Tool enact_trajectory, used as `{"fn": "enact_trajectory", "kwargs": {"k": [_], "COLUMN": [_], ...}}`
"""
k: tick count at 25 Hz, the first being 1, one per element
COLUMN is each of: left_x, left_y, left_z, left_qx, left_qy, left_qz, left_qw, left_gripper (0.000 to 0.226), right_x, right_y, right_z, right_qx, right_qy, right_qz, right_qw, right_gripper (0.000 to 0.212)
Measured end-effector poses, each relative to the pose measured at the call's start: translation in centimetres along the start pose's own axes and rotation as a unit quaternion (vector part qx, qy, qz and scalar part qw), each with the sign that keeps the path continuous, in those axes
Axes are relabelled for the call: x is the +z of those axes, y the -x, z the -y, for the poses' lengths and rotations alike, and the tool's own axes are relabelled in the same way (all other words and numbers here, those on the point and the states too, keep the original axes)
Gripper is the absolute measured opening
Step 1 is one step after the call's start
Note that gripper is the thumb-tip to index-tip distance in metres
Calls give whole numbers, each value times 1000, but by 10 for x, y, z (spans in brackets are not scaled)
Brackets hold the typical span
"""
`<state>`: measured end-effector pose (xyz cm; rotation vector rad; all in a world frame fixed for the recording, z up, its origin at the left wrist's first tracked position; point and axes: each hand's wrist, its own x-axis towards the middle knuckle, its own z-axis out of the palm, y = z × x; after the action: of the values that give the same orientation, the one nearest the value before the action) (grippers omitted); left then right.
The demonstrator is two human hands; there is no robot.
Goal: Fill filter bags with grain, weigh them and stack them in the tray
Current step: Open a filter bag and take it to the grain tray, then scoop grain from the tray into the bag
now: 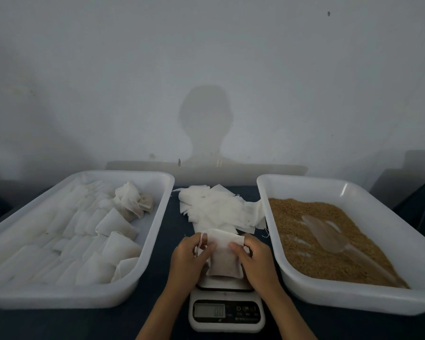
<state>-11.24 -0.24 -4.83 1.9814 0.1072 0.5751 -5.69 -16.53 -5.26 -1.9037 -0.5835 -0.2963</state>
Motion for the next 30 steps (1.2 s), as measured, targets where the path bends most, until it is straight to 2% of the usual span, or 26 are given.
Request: {"fn": "enact_trajectory", "kwargs": {"k": [2,5,11,16,24,27,30], "left_x": [0,-3,-10,-13,-11,-8,-4], "left_y": [0,1,-1,-2,-2,-1,-4], "left_z": [2,6,11,15,16,17,17], "left_qx": [-4,-15,-32,-56,-73,-63,-7], "left_qy": [16,61,72,100,102,65,-26], "left_qz": [25,32,-29,-64,-65,-44,-27], "left_qw": [1000,997,996,991,990,995,999], "left_gripper": [21,29,26,27,25,21,16], "right_x": [-1,-4,-13,-12,-11,-10,-7], "right_y": [3,8,14,16,15,14,8], "right_z": [-4,-9,-15,-19,-22,-20,-16], "right_qx": [-24,-5,25,25,29,45,37], "right_qy": [0,-40,-108,-87,-76,-84,-30], "right_qz": [10,28,1,-19,-31,-25,-19], "right_qw": [1000,999,994,996,996,995,999], "right_gripper": [19,25,33,36,33,29,26]}}
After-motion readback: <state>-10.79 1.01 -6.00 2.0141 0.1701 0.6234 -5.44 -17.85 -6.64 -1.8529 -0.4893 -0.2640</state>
